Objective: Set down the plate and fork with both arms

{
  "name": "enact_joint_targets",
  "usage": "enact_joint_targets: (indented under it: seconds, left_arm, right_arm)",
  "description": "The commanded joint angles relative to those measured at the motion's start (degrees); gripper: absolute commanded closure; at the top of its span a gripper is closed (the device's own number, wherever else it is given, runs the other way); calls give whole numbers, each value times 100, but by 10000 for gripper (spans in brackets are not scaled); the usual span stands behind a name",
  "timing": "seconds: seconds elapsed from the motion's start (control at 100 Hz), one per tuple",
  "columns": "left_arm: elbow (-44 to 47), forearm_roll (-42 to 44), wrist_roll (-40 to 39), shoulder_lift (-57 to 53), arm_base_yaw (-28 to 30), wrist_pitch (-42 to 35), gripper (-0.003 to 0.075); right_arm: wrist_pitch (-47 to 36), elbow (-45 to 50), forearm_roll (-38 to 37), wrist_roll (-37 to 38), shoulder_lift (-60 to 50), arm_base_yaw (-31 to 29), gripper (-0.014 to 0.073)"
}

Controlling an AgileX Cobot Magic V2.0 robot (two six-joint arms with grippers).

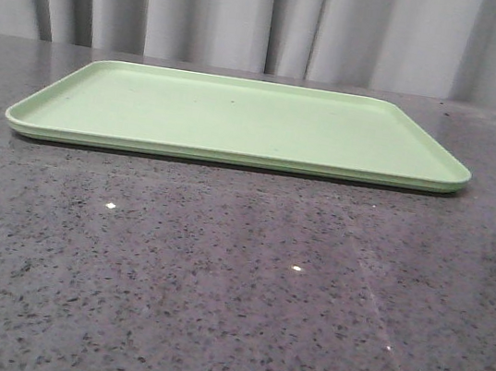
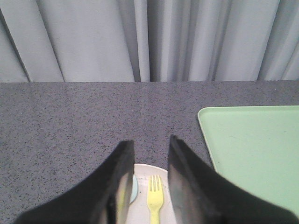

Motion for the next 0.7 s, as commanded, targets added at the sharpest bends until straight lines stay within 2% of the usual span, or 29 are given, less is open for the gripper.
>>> enact_joint_targets:
  seconds: [0.0,0.12,0.55,0.69]
  left_arm:
    - [-200,-56,-54,50,6,-405,377]
    - [-200,-56,-54,50,6,-405,301]
    - [-179,-187,-54,50,6,-252,302]
    - [-229,153,-54,50,6,-11,302]
  right_arm:
    - [-314,-206,-53,-58,58,-10,109]
    - [-283,-206,-53,-58,53,-10,74]
    - [-346,-200,47,-58,49,-10,74]
    - [-314,-200,133,-58,49,-10,74]
